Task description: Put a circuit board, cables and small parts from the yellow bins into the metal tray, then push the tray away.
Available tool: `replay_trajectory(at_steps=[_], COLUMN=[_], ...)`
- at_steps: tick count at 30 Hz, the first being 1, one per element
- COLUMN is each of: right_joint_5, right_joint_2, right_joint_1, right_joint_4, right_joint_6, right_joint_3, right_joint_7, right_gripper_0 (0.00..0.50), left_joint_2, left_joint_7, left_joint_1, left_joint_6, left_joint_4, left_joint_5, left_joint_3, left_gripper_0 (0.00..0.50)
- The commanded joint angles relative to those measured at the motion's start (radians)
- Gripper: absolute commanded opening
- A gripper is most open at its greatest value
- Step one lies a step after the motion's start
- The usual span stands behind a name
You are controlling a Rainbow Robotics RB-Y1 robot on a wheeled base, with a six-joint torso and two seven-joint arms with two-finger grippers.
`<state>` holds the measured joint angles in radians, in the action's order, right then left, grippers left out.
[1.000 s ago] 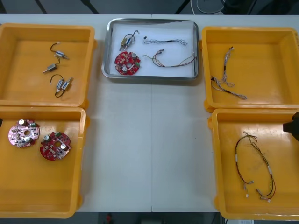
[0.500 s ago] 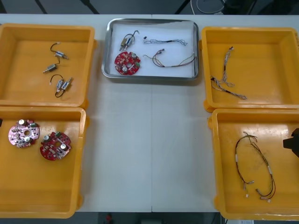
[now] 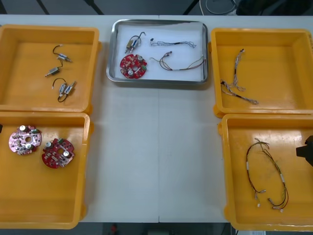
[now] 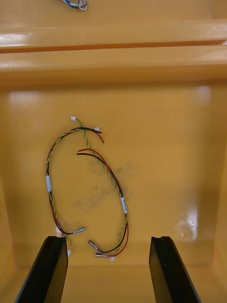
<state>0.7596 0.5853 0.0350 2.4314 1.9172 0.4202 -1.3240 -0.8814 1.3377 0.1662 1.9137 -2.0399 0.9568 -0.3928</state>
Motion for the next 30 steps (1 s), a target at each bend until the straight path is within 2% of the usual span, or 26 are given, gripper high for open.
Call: replay_trajectory(at_steps=[1, 30], right_joint_5=[0.007, 0.007], right_joint_2=[0.004, 0.004], right_joint_1=[0.022, 0.022], right_joint_4=[0.031, 0.031], right_joint_6=[0.003, 0.003], right_joint_3=[0.029, 0.029], right_joint_7=[0.051, 0.051], right_gripper_0=[0.500, 0.500], left_joint_2=[-0.044, -0.044], left_joint_7=[0.078, 0.078], left_joint_1=[-0.019, -0.019], left_joint_6=[0.006, 0.006], left_joint_4=[-0.028, -0.028], left_joint_5=[-0.009, -0.009], left_joint_3=[-0.028, -0.028], left_gripper_0=[0.500, 0.500])
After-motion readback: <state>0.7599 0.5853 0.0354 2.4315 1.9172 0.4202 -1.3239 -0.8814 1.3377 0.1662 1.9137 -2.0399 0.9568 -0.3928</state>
